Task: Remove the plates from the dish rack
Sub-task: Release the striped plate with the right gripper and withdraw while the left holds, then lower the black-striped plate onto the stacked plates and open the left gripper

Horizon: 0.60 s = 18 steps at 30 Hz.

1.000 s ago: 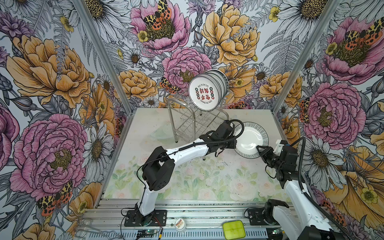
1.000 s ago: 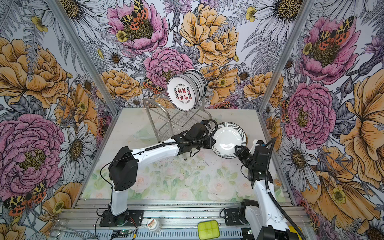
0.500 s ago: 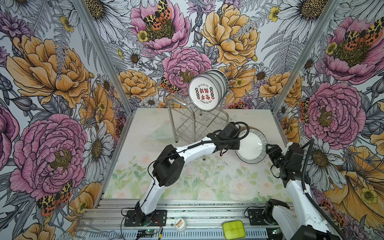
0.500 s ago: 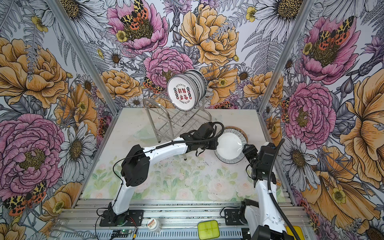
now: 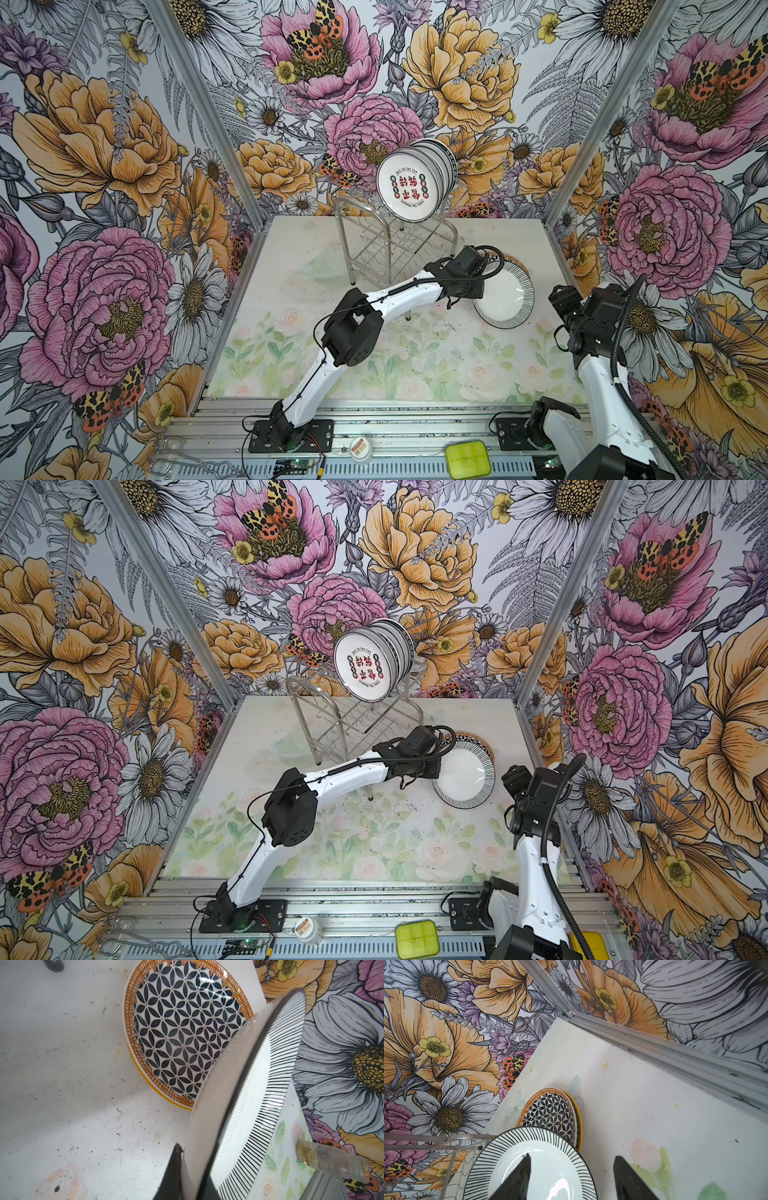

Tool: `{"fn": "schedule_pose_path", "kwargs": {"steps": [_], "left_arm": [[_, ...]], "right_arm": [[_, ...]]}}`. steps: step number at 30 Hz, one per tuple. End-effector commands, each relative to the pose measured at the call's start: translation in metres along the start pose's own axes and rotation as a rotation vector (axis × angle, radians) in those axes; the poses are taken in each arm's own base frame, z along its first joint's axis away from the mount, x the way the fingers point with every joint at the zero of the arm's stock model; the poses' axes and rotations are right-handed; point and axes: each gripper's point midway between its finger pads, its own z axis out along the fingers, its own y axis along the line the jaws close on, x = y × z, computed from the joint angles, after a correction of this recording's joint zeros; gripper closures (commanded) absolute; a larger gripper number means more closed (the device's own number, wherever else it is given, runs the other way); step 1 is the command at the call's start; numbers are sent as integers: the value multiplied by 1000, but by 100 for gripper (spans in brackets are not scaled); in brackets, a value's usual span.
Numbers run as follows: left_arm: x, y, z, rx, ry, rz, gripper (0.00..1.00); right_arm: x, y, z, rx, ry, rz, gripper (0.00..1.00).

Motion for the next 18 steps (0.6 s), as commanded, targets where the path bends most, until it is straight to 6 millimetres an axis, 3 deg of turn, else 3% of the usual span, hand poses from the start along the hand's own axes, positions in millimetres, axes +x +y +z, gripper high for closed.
{"fn": "schedule_pose_path", "kwargs": {"steps": [1, 9, 18], "left_arm": [[-48, -34, -23, 132, -126, -25, 100], [-80, -45, -39, 178, -194, -69, 100], [-102, -33, -23, 155, -248, -94, 100]], "right_arm": [[-4, 2, 0, -8, 5, -33, 35], [3, 2, 7, -20, 54, -44, 35], [1, 9, 5, -54, 62, -49, 35]]}}
